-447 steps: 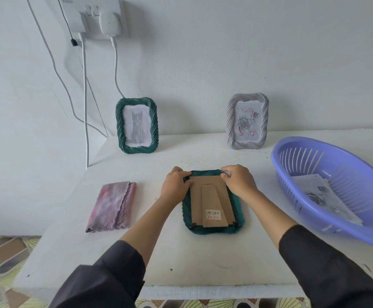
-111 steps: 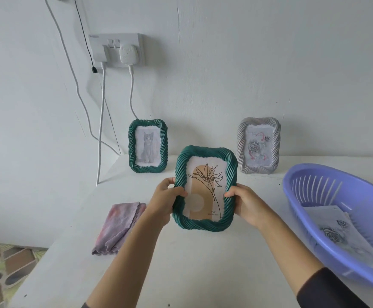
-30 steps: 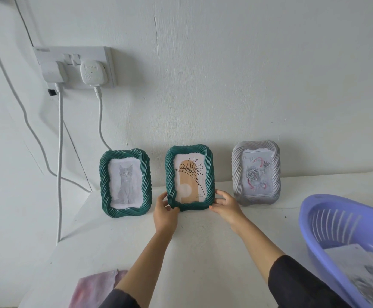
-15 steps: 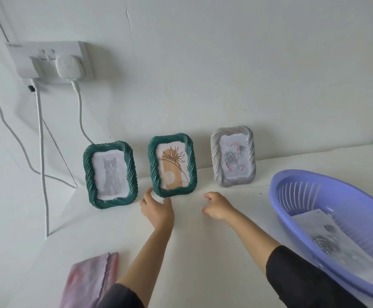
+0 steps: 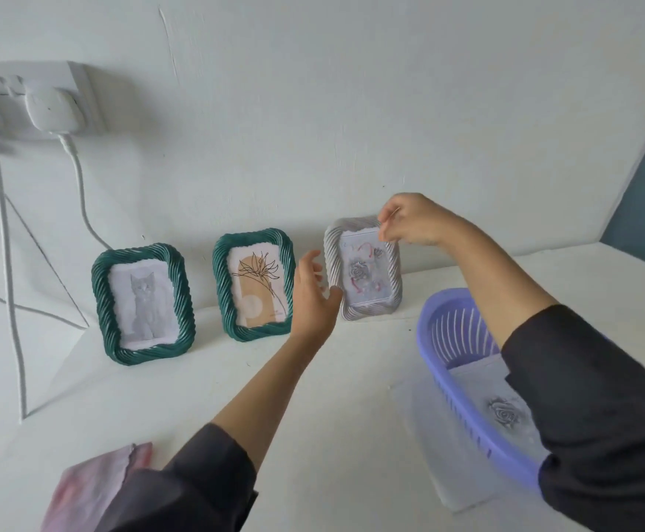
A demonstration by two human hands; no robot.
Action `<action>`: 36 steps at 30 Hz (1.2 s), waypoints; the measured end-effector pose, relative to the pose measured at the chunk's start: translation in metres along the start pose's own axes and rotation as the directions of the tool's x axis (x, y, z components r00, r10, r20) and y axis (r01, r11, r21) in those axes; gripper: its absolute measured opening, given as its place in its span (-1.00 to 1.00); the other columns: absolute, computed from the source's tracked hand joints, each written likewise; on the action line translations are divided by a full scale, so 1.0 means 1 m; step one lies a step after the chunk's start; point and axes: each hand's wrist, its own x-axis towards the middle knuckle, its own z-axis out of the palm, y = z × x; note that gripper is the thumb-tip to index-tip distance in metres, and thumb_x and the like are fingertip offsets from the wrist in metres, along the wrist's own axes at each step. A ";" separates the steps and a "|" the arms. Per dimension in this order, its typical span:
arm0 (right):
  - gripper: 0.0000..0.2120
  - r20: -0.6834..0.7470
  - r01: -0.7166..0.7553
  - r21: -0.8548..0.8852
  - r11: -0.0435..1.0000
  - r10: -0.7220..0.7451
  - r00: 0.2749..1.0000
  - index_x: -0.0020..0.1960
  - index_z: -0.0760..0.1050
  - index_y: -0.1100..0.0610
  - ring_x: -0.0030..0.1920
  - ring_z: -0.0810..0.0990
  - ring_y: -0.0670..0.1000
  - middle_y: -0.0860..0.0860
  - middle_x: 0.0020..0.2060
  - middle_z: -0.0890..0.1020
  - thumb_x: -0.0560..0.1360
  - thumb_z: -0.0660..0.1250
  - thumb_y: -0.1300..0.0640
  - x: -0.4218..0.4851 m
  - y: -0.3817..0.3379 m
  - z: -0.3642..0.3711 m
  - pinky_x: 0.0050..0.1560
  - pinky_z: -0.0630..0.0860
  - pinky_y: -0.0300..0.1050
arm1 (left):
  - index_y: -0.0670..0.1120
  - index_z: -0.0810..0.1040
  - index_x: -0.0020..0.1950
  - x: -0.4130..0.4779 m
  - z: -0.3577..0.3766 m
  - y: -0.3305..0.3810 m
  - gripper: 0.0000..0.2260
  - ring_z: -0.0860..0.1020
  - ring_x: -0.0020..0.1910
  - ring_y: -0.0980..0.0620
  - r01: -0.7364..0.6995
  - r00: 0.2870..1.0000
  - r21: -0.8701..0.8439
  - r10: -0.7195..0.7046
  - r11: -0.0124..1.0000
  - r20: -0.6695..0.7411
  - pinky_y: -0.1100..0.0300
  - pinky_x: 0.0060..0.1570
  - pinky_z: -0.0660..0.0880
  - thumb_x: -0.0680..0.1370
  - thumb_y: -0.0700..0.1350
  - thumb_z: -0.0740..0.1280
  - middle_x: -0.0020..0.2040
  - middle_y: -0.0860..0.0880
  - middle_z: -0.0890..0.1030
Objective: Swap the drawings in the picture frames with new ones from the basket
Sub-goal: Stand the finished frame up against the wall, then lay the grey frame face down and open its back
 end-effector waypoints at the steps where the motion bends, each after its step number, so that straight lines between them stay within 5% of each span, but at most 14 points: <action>1: -0.75 -0.096 -0.013 0.016 1.000 0.014 0.995 0.01 0.43 0.12 -0.11 0.49 0.05 0.18 0.00 0.57 0.39 0.36 0.32 0.007 0.013 -0.005 -0.32 0.35 -0.25 | -0.15 0.21 0.40 0.006 0.005 -0.001 -0.46 0.36 0.08 0.02 0.036 0.999 0.017 -0.037 0.999 0.026 0.18 0.10 0.41 0.45 -0.36 0.28 0.12 -0.09 0.37; 4: -0.30 -0.131 -0.054 0.031 0.998 0.058 0.990 0.45 0.11 0.06 0.14 0.45 0.08 0.21 0.33 0.38 0.42 0.36 0.30 0.018 0.050 -0.007 -0.01 0.41 -0.16 | -0.08 0.07 0.49 0.023 0.020 -0.010 -0.30 0.28 0.32 -0.07 0.148 0.985 0.104 -0.156 0.983 0.076 0.08 0.33 0.29 0.43 -0.35 0.29 0.38 -0.17 0.26; 6: -0.15 -0.034 -0.050 0.066 0.997 0.052 0.998 0.51 -0.11 -0.03 0.34 0.37 0.09 0.18 0.45 0.23 0.44 0.33 0.34 0.022 0.071 -0.001 0.16 0.37 -0.11 | 0.00 0.00 0.52 0.030 0.027 -0.016 -0.23 0.22 0.39 -0.09 0.171 0.979 0.164 -0.186 0.972 0.084 0.12 0.33 0.21 0.43 -0.34 0.31 0.44 -0.15 0.21; 8: -0.07 0.068 -0.042 0.141 0.989 0.032 0.997 0.49 -0.23 -0.11 0.44 0.27 0.12 0.16 0.50 0.09 0.45 0.30 0.39 0.028 0.087 0.007 0.08 0.41 -0.17 | 0.06 -0.03 0.53 0.035 0.032 -0.018 -0.21 0.23 0.40 -0.11 0.179 0.975 0.206 -0.201 0.962 0.092 0.12 0.28 0.22 0.45 -0.33 0.32 0.46 -0.15 0.21; 12: -0.04 0.150 -0.033 0.180 0.983 0.006 0.989 0.49 -0.25 -0.11 0.48 0.17 0.04 0.14 0.49 0.11 0.43 0.31 0.41 0.043 0.108 0.018 0.16 0.40 -0.15 | 0.09 -0.05 0.53 0.044 0.035 -0.016 -0.24 0.30 0.36 -0.15 0.210 0.961 0.208 -0.241 0.955 0.138 0.02 0.27 0.30 0.48 -0.41 0.20 0.43 -0.19 0.25; 17: -0.10 0.109 0.007 0.139 0.990 -0.022 0.994 0.49 -0.09 -0.16 0.30 0.39 0.06 0.21 0.22 0.44 0.42 0.33 0.39 0.054 0.121 0.025 0.23 0.44 0.01 | 0.13 0.16 0.48 0.053 0.032 -0.022 -0.30 0.48 0.12 -0.15 0.228 0.947 0.212 -0.267 0.950 0.179 0.00 0.11 0.50 0.48 -0.44 0.17 0.20 -0.21 0.45; 22: -0.19 0.042 0.075 0.117 0.990 -0.080 0.996 0.47 0.08 -0.09 -0.11 0.47 0.05 0.04 -0.19 0.47 0.39 0.34 0.40 0.052 0.122 0.028 -0.02 0.42 -0.11 | 0.13 0.26 0.44 0.051 0.033 -0.023 -0.35 0.38 -0.13 -0.01 0.263 0.941 0.252 -0.306 0.931 0.147 -0.07 0.13 0.47 0.47 -0.44 0.14 0.08 -0.20 0.42; 27: -0.23 -0.001 0.130 0.124 0.984 -0.130 0.991 0.45 0.15 -0.11 -0.14 0.51 0.06 0.13 -0.14 0.51 0.39 0.35 0.38 0.046 0.116 0.028 -0.01 0.48 -0.04 | 0.09 0.30 0.42 0.043 0.026 -0.013 -0.36 0.40 -0.22 -0.10 0.274 0.953 0.161 -0.290 0.948 0.085 -0.07 0.07 0.52 0.47 -0.47 0.07 0.01 -0.17 0.41; 30: -0.24 0.009 0.131 0.179 0.975 -0.135 0.991 0.44 0.17 -0.13 -0.30 0.52 -0.04 0.15 -0.13 0.52 0.39 0.35 0.36 0.038 0.106 0.027 -0.08 0.50 -0.05 | 0.00 0.33 0.42 0.037 0.016 -0.003 -0.40 0.30 -0.41 0.09 0.261 0.962 0.093 -0.267 0.961 0.055 0.39 -0.45 0.40 0.48 -0.49 0.04 -0.26 -0.01 0.38; 36: -0.30 0.043 0.094 0.247 0.965 -0.107 0.993 0.45 0.16 -0.08 -0.25 0.50 0.03 0.13 -0.10 0.49 0.42 0.28 0.35 0.000 0.067 0.028 -0.17 0.51 -0.11 | 0.04 0.41 0.35 0.020 -0.018 0.010 -0.40 0.28 -0.41 0.08 0.309 0.951 0.013 -0.309 0.951 0.001 0.33 -0.46 0.28 0.45 -0.46 0.03 -0.33 -0.01 0.33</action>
